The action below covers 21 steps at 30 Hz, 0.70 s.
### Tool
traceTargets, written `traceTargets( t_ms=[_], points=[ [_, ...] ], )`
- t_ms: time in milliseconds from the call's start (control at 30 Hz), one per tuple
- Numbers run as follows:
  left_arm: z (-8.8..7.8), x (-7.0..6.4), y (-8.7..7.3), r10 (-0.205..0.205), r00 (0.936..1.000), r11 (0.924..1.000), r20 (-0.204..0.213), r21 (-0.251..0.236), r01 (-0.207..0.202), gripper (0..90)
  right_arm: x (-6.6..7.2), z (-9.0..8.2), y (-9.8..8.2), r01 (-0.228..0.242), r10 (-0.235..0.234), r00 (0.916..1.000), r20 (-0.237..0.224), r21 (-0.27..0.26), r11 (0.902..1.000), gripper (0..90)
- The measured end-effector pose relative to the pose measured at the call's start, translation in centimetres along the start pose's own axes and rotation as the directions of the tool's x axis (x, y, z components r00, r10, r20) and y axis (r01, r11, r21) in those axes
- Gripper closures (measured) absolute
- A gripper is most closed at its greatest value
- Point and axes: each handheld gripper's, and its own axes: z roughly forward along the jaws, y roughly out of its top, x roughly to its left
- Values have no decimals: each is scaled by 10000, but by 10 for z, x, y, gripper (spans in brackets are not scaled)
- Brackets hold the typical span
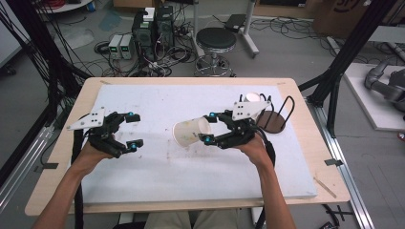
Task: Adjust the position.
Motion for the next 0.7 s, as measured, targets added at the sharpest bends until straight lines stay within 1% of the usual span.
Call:
traceTargets(
  t_ms=[100,133,233,367,600,667,700],
  points=[
    [7,1,4,51,9997,10000,239,19,-51,74,0,1,0,-15,15,10000,-66,-6,10000,376],
    [11,1,6,88,9991,10000,409,37,-89,74,0,2,0,-3,3,10000,-65,-2,10000,376],
    [19,1,9,155,9981,9997,603,168,-165,78,0,2,0,1,-1,9999,-114,9,10000,376],
    [29,0,13,186,9957,9996,912,189,-204,78,1,3,0,21,-21,9998,-173,-15,10000,376],
    [48,-4,22,366,9891,9985,1425,357,-421,78,2,5,1,56,-55,9996,-268,19,10000,376],
    [53,-5,24,433,9856,9984,1633,289,-487,78,2,6,1,61,-60,9996,-267,28,10000,376],
    [55,-5,24,432,9853,9985,1652,265,-482,78,2,6,1,50,-49,9996,-265,36,10000,376]
  ],
)
